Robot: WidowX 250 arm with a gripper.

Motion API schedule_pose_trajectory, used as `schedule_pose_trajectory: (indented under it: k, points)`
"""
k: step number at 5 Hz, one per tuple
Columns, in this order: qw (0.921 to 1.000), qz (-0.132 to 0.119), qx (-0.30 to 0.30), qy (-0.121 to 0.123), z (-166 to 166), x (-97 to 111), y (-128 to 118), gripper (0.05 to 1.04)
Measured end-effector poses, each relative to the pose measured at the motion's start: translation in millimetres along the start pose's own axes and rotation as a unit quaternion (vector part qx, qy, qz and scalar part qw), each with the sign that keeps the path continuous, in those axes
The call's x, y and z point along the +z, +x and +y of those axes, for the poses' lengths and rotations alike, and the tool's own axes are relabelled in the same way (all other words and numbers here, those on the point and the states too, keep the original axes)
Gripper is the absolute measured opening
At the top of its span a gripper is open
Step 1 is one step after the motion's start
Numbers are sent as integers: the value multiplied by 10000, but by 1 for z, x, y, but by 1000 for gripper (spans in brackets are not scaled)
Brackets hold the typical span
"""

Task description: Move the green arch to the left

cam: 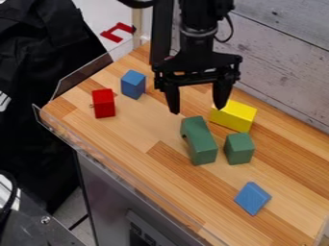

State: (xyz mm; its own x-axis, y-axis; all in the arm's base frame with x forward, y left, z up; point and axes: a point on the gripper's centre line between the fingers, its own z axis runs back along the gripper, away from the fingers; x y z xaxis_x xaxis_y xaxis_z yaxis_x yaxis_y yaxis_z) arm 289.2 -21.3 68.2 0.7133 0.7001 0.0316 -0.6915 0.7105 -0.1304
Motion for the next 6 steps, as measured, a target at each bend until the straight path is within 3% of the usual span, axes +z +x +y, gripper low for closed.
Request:
schedule_pose_trajectory:
  k: [4,6]
  points:
    - [9994,185,289,51,-4,-21,-12,1000]
    - [9983,345,394,256,-1,-36,-12,1000]
